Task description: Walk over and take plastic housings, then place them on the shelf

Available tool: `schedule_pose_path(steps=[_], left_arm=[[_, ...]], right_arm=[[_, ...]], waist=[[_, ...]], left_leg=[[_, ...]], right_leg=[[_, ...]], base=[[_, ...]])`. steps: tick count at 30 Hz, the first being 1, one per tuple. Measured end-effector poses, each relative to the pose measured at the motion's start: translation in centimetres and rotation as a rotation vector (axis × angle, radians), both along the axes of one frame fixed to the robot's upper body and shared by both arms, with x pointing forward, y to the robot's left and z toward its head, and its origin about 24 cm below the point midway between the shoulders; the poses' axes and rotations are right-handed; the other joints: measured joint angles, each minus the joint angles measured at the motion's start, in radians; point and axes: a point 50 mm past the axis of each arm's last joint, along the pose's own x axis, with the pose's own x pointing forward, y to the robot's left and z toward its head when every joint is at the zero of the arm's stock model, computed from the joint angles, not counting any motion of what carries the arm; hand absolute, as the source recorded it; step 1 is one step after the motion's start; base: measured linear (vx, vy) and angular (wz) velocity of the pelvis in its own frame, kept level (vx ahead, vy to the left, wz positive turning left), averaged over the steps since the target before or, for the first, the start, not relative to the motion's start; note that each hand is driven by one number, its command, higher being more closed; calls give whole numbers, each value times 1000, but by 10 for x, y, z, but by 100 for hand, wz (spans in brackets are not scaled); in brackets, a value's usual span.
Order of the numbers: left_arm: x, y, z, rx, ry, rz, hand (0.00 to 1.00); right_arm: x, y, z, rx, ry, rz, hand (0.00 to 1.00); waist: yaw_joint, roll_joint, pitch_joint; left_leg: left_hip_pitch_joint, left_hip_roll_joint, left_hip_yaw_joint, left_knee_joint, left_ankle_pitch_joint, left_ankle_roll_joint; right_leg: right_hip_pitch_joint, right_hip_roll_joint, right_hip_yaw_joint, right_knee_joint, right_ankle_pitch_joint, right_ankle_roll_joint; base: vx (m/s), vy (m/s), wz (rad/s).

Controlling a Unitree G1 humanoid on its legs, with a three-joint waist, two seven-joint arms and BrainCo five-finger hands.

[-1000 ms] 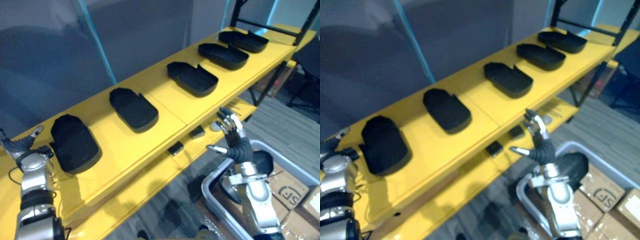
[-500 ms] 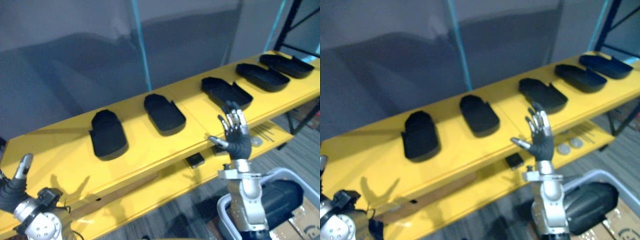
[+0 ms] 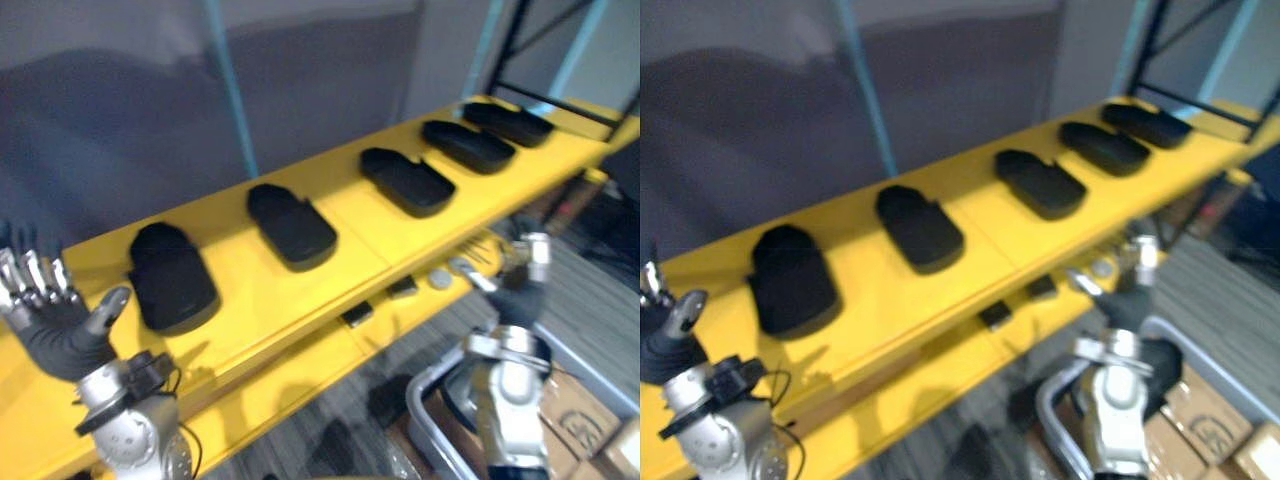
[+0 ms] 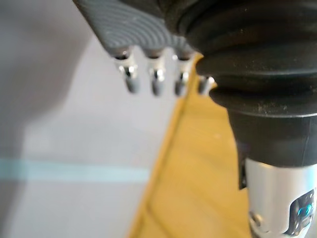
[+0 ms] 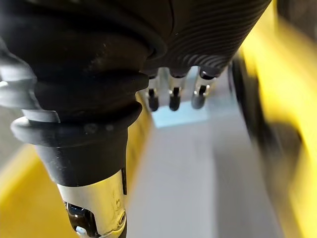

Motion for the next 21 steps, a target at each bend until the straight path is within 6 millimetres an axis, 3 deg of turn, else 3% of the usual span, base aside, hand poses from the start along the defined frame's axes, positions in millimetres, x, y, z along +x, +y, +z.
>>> schedule_pose_path(steps=[2, 4, 8, 9, 10, 11, 13, 15, 17, 21], left_arm=[[8, -6, 4, -11, -25, -23, 0], [18, -9, 9, -52, -49, -18, 0], [30, -13, 14, -63, -24, 0, 0], [31, -13, 15, -55, -12, 21, 0], [29, -8, 13, -64, 13, 57, 0], [27, -5, 10, -71, 29, 77, 0], [12, 5, 5, -69, 75, 142, 0], [0, 10, 1, -36, 109, 176, 0], [-5, 13, 0, -10, 122, 204, 0], [-8, 18, 0, -7, 112, 233, 0]], right_arm=[[-23, -19, 0, -7, 15, -106, 0], [-52, -36, 3, 11, -7, -181, 0], [-64, -33, 3, 100, -93, -103, 0], [-56, -23, 4, 107, -110, -25, 0], [-41, -6, 7, 111, -133, 92, 0], [-32, 4, 9, 114, -151, 156, 0], [-1, 38, 25, 103, -213, 366, 0], [13, 48, 27, 80, -194, 427, 0], [19, 50, 22, 83, -158, 432, 0], [23, 56, 19, 76, -120, 458, 0]], waist=[[-31, -1, 5], [-91, 0, 10], [-119, 13, 20], [-104, 17, 36], [-76, 16, 50], [-62, 18, 55], [-18, 46, 93], [14, 87, 89], [28, 96, 82], [29, 57, 112]], left_leg=[[25, 9, 54, 0, -13, -8], [40, 19, 108, 21, -34, -14], [50, 39, 152, 78, -75, -21], [38, 58, 128, 150, -106, -7], [3, 78, 41, 276, -144, 42], [-27, 86, -29, 351, -155, 61], [-142, 81, -320, 604, -195, 73], [-138, 64, -406, 618, -231, 74], [-109, 40, -406, 529, -248, 62], [-123, 13, -412, 408, -282, 14]], right_leg=[[-7, 14, 49, -1, 3, -4], [-17, 25, 97, -8, 8, -6], [-34, 40, 155, -6, 12, -7], [-37, 46, 182, -2, 14, -8], [-42, 50, 231, 1, 12, -15], [-46, 51, 253, 2, 11, -23], [-51, 62, 325, 3, 22, -33], [-63, 73, 354, -1, 34, -22], [-91, 64, 351, 10, 49, 1], [-146, 27, 299, 26, 61, 19]], base=[[-10, -9, -90], [6, -3, -70], [14, -12, -50], [-8, -24, -73], [-12, -21, -86], [-41, -39, -108], [-26, 33, -100], [6, 168, -60], [41, 128, 1], [-45, 156, 33]])
